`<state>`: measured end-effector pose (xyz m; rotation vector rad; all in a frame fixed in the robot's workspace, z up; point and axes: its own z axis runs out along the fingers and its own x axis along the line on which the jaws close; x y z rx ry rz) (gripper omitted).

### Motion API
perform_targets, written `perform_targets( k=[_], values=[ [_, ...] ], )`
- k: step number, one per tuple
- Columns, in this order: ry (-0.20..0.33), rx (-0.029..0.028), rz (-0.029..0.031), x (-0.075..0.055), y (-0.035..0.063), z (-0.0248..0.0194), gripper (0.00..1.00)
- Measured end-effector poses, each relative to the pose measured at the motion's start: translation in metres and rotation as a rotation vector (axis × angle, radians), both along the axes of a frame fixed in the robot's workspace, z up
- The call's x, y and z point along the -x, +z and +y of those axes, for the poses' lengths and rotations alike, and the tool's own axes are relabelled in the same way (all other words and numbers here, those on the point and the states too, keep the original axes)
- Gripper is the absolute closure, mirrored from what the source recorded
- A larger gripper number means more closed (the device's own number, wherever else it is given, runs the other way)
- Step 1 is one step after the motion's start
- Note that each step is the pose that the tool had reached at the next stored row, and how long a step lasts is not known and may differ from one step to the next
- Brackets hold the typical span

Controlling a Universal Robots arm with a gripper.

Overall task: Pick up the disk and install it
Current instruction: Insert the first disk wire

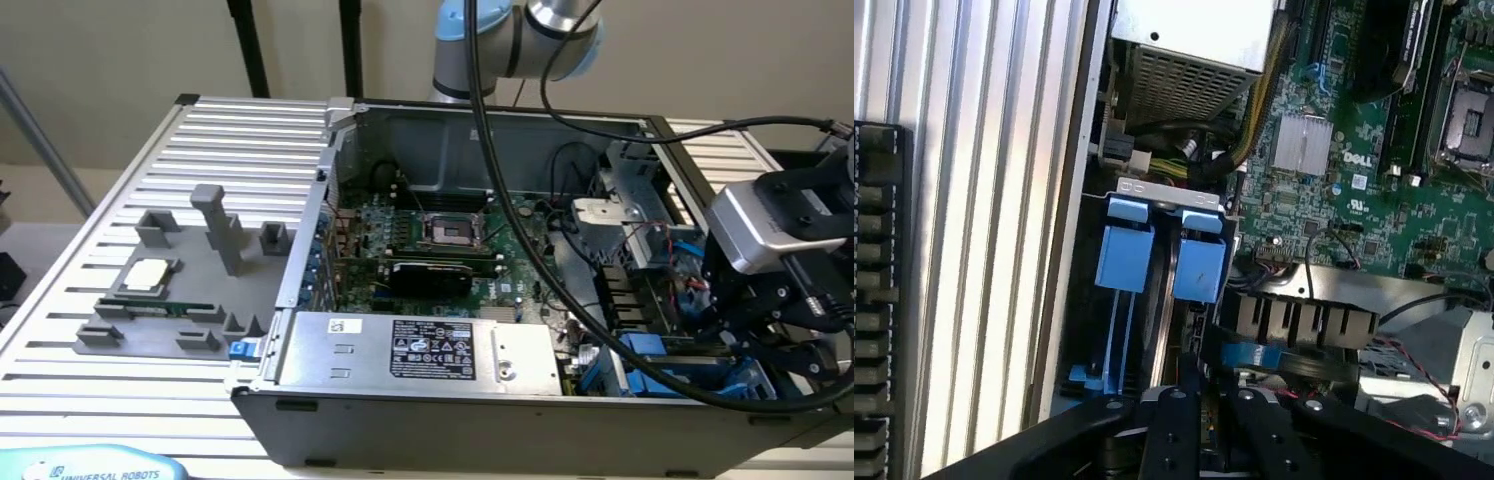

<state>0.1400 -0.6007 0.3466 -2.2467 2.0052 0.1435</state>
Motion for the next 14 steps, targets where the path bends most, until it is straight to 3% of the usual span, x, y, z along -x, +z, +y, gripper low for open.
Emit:
perform_targets(
  k=[4,7,12,14],
  values=[
    [-0.041,0.0153,-0.0089,0.0,-0.0022,0.0,0.83],
    [-0.058,0.0229,-0.0152,0.003,-0.0043,0.0,0.83],
    [-0.069,0.023,-0.0291,0.01,-0.0048,0.001,0.83],
    [-0.07,0.0238,-0.0344,0.01,-0.0047,0.0036,0.83]
  ],
)
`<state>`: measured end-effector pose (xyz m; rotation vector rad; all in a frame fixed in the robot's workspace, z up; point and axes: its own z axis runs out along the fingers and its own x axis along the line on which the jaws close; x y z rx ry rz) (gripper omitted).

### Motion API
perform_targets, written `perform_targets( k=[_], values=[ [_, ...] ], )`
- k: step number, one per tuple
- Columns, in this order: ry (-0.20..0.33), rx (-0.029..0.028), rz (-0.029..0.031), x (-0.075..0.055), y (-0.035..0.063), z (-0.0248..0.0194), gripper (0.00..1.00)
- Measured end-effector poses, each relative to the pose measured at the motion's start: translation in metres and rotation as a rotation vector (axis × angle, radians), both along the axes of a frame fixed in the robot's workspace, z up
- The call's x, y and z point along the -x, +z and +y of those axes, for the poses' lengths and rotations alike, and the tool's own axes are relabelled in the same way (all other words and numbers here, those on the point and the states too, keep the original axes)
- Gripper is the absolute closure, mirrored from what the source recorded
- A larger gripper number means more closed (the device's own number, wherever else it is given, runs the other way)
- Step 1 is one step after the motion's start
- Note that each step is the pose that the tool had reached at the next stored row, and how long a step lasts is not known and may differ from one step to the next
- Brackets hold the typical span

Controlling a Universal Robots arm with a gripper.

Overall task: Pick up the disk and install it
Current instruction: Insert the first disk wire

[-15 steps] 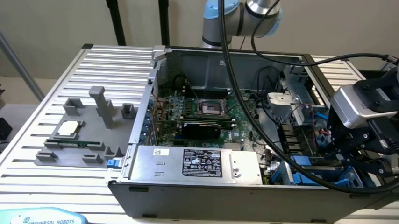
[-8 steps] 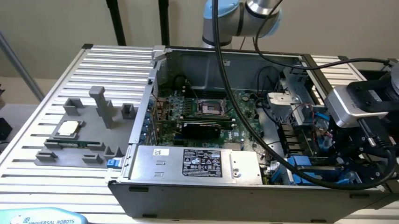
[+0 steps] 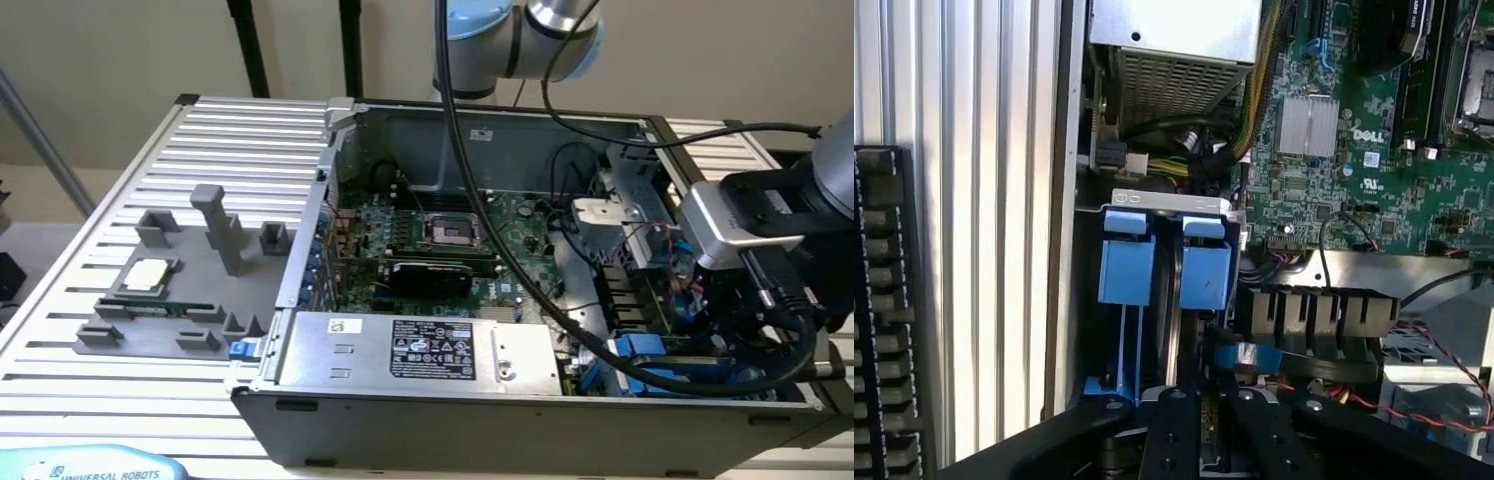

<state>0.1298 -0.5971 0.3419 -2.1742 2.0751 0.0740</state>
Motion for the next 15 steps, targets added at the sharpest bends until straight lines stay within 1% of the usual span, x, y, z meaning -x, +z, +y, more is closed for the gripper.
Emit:
perform_targets(
  k=[1,2,3,4,5,7,8,9,11,13,15],
  values=[
    [0.0,0.0006,-0.003,0.0,0.0,0.0016,0.83],
    [-0.001,0.0017,-0.0073,0.0,0.0,0.0029,0.83],
    [-0.002,0.0042,-0.0139,0.0,-0.0001,0.0034,0.83],
    [-0.002,0.0076,-0.0222,0.0,-0.0001,0.0036,0.83],
    [-0.003,0.011,-0.032,0.0,-0.0001,0.0037,0.83],
    [-0.006,0.0159,-0.0501,0.001,-0.0002,0.0036,0.83],
    [-0.007,0.018,-0.0573,0.002,-0.0002,0.0037,0.83],
    [-0.008,0.0201,-0.0625,0.004,-0.0002,0.0036,0.83],
    [-0.009,0.0259,-0.0683,0.008,-0.0003,0.0036,0.83],
    [-0.01,0.0335,-0.0715,0.011,-0.0005,0.0037,0.83],
    [-0.012,0.0369,-0.0742,0.013,-0.0007,0.0043,0.83]
  ],
)
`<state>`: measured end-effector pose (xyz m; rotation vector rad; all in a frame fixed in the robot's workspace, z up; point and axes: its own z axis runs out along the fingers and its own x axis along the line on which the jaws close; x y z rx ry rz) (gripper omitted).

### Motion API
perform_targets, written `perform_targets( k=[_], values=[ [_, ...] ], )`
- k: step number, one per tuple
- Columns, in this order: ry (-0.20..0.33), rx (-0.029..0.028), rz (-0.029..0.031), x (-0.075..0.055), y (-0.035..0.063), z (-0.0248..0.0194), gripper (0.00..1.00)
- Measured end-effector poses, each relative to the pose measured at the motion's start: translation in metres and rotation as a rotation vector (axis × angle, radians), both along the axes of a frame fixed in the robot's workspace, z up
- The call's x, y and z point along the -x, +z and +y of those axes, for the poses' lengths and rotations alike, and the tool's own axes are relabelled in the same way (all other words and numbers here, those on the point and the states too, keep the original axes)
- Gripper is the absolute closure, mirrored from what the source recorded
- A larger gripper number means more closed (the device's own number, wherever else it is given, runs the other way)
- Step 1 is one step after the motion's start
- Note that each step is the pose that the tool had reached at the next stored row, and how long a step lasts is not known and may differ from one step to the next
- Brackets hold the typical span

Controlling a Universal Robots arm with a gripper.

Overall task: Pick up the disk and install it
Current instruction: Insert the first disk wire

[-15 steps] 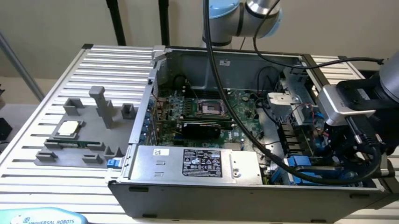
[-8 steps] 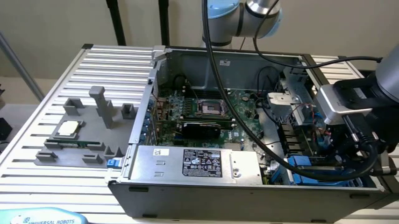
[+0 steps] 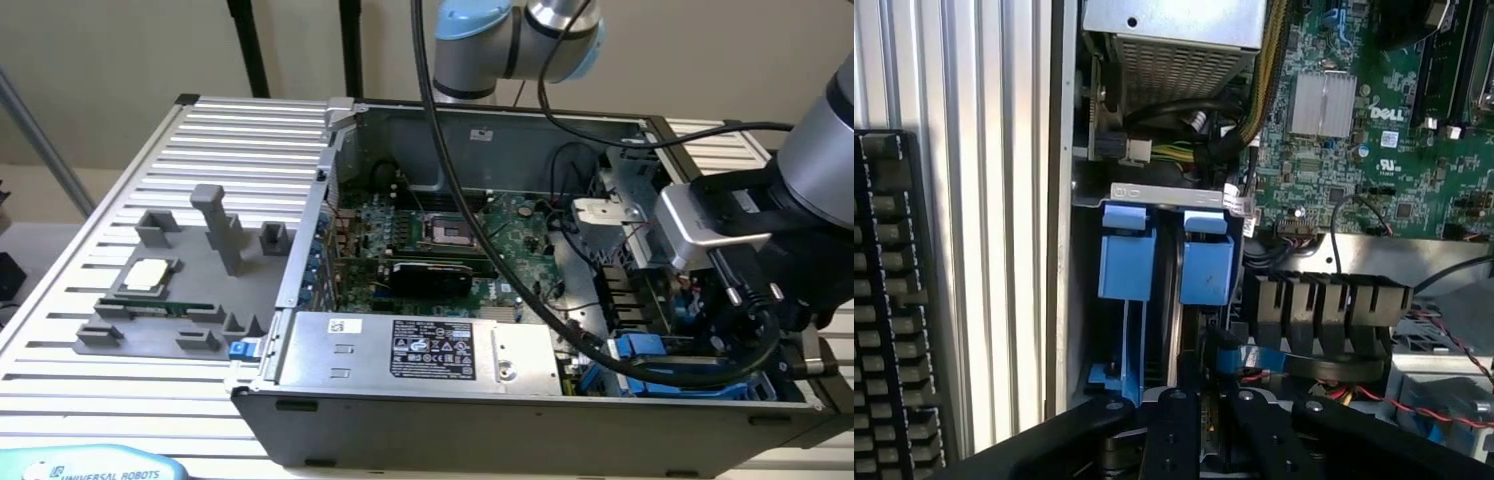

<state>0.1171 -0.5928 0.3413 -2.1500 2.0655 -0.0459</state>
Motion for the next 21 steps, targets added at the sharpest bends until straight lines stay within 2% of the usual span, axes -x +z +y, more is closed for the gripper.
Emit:
perform_targets(
  k=[4,16,18,21],
  values=[
    [-0.007,0.0035,-0.0043,0.0004,-0.0004,0.0019,0.83],
    [-0.039,0.0141,-0.0112,0.0006,-0.0033,0.0074,0.83],
    [-0.043,0.0185,-0.012,0.0005,-0.0037,0.008,0.83],
    [-0.053,0.0308,-0.0126,0.0005,-0.0045,0.0082,0.83]
  ],
)
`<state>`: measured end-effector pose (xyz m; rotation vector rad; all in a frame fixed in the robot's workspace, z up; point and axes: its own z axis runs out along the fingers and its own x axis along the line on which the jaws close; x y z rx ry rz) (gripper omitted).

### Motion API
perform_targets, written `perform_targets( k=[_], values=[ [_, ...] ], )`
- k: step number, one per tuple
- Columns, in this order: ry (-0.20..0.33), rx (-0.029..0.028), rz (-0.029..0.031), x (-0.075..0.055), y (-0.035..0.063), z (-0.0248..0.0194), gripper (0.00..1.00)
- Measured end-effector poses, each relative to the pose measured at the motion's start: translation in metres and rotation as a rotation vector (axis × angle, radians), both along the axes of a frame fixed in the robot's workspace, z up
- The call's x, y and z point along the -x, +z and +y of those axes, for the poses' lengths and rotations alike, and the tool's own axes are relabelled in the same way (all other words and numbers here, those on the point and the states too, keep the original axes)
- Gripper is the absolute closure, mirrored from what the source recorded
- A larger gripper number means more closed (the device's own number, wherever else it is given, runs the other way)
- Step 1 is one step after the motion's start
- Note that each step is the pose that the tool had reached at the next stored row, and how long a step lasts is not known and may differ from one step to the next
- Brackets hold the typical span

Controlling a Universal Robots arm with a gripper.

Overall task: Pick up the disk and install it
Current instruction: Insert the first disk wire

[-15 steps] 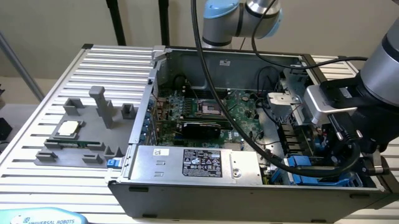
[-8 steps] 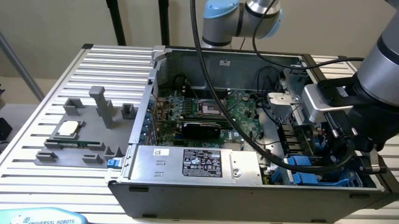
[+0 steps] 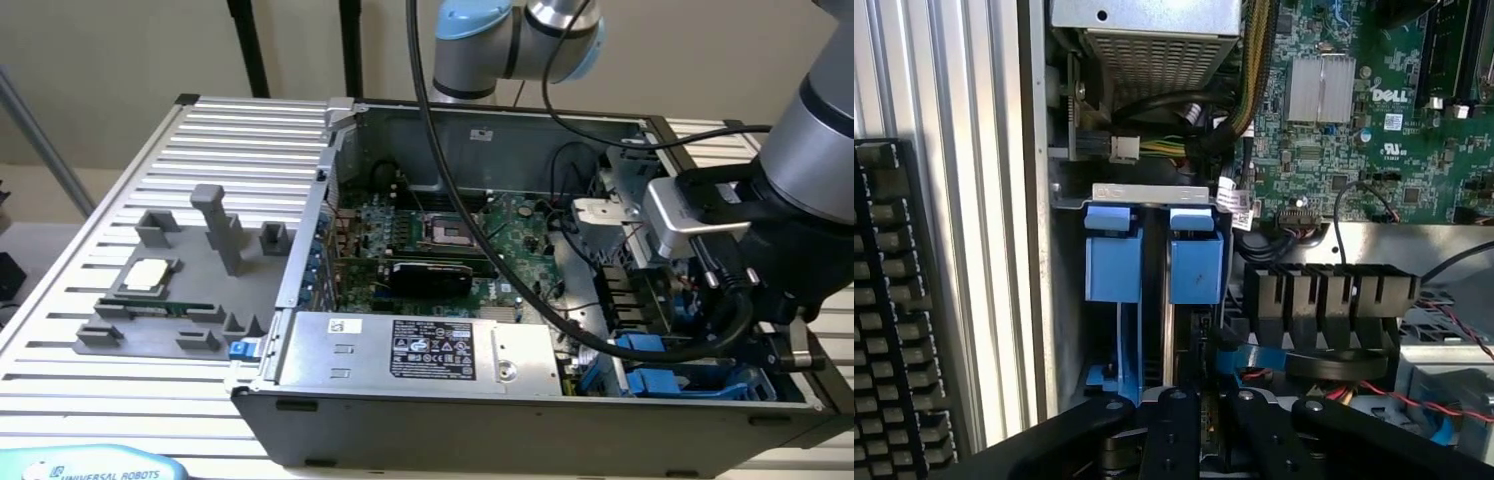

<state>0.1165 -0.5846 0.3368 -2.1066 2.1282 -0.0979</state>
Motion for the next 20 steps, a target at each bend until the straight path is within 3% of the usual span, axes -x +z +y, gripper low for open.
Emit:
perform_targets(
  k=[3,13,20],
  values=[
    [-0.009,0.0085,-0.0004,0.0,-0.0008,0.0005,0.83],
    [-0.026,0.0148,-0.0003,0.0,-0.0013,0.0093,0.83],
    [-0.03,0.0197,-0.0004,-0.003,-0.0016,0.0109,0.83]
  ],
)
